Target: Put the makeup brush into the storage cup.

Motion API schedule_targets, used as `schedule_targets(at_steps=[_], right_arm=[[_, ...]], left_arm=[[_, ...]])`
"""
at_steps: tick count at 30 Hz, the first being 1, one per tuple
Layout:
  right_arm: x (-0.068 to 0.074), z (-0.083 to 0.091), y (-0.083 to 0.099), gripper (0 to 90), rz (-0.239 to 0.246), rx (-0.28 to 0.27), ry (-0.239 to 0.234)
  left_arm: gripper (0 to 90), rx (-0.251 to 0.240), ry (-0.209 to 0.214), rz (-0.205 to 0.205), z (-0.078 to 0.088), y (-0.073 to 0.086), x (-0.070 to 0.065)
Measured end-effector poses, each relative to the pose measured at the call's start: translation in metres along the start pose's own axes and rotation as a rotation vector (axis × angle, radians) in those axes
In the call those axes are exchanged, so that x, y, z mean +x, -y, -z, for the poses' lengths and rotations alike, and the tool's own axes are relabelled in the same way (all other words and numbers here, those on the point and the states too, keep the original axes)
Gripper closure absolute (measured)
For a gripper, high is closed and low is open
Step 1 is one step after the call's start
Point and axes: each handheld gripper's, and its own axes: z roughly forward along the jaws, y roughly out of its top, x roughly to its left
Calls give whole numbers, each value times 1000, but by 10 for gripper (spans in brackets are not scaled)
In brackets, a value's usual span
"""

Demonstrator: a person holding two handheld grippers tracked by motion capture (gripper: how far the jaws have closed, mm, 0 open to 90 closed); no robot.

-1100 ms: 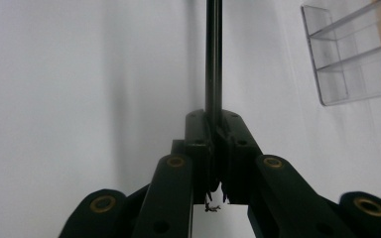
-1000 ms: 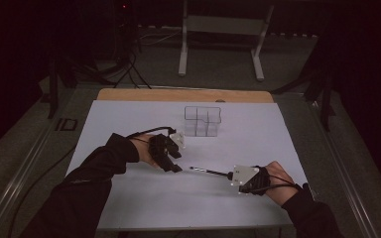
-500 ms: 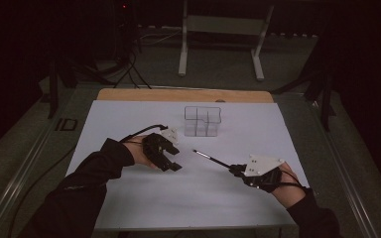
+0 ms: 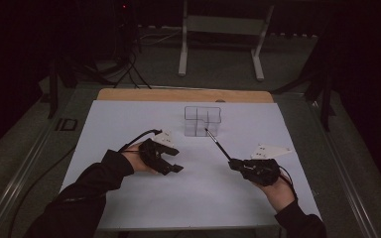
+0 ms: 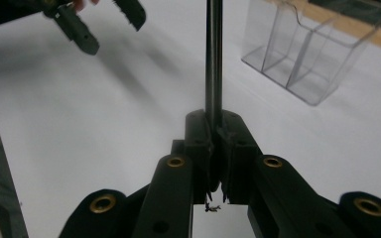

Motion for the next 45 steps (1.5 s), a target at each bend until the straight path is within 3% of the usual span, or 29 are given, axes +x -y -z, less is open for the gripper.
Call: schedule_targets(at_steps=[2,7,8,11,16,21,27,34,42,44,45], right_arm=[[1,-2,3,837,-33,-2,9],[0,-6,9,838,-78,-19,15],[-1,-7,10,837,-91,-22,17],[-2,-8,13,837,-106,-29,23],[-6,-11,19,837,-146,-36,28],[-5,-13,22,837,-121,-22,59],[-3,-13,22,837,-101,-22,68],[-4,-12,22,837,-96,-34,78],[-4,-11,19,837,-85,-40,93],[-4,-10,19,837,-84,-43,97],[-4,-10,19,837,-79,-43,99]], left_arm=[[374,-8,-30,-9,-1,1,-3],[351,-50,-82,29,-1,0,-8],[349,-65,-84,41,-1,1,-9],[340,-38,-96,69,-2,1,-11],[205,-26,-77,77,-8,1,-18],[178,-21,-29,100,-13,-4,-24],[122,-29,-45,115,-10,-18,-25],[34,-99,-36,171,-5,-40,-23],[39,-194,-87,230,-4,-63,-20],[39,-216,-84,241,-4,-67,-18],[39,-227,-105,243,-5,-70,-18]])
